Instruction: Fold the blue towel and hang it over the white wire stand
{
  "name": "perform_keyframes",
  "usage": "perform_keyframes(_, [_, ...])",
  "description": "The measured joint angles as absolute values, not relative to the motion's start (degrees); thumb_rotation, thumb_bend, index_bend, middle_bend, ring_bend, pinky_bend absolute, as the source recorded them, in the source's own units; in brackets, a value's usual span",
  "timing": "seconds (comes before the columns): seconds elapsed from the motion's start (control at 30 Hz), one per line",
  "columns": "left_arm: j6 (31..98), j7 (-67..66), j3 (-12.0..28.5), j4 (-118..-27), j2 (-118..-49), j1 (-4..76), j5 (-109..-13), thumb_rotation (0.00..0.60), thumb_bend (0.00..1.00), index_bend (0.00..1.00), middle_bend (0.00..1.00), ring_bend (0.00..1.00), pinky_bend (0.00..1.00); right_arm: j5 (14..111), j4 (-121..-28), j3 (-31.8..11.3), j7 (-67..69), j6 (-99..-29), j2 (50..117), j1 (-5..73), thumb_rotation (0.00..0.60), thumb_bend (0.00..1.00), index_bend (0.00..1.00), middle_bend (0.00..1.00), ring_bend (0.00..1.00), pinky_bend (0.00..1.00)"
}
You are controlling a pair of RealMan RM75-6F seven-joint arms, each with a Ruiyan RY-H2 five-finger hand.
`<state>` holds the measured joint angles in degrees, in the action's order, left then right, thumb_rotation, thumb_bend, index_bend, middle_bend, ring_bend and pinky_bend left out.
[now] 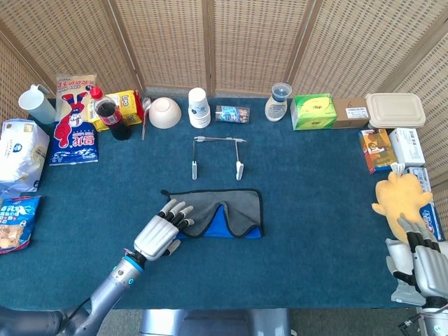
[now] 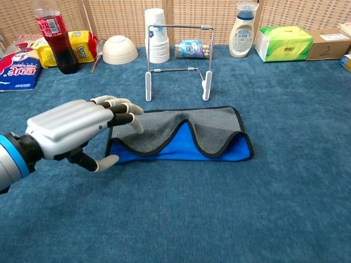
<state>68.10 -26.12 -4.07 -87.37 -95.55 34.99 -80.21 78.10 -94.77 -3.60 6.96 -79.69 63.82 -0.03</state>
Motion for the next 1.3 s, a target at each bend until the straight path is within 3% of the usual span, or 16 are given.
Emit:
perform_keyframes(0.7, [68.58,-22.3,-0.35,-76.74,-104.13,34.11,-83.87,0.6,0.25,0.28,0.16,0.0,0.0,77.62,-94.86,-3.53,7.09,-79.85,63.55,-0.28,0.6,0.36,0.08,0.11,0.04,0.0])
perform_keyframes(1.3, [68.5,-17.16,2.41,-71.85,-107.5,34.58,-85.6,0.6,0.3,0.55,0.3,0.04,0.0,77.35,-95.17,-3.63,6.68,-79.92,63.34,-0.28,0.6,0.36,0.08,0.12,0.04,0.0])
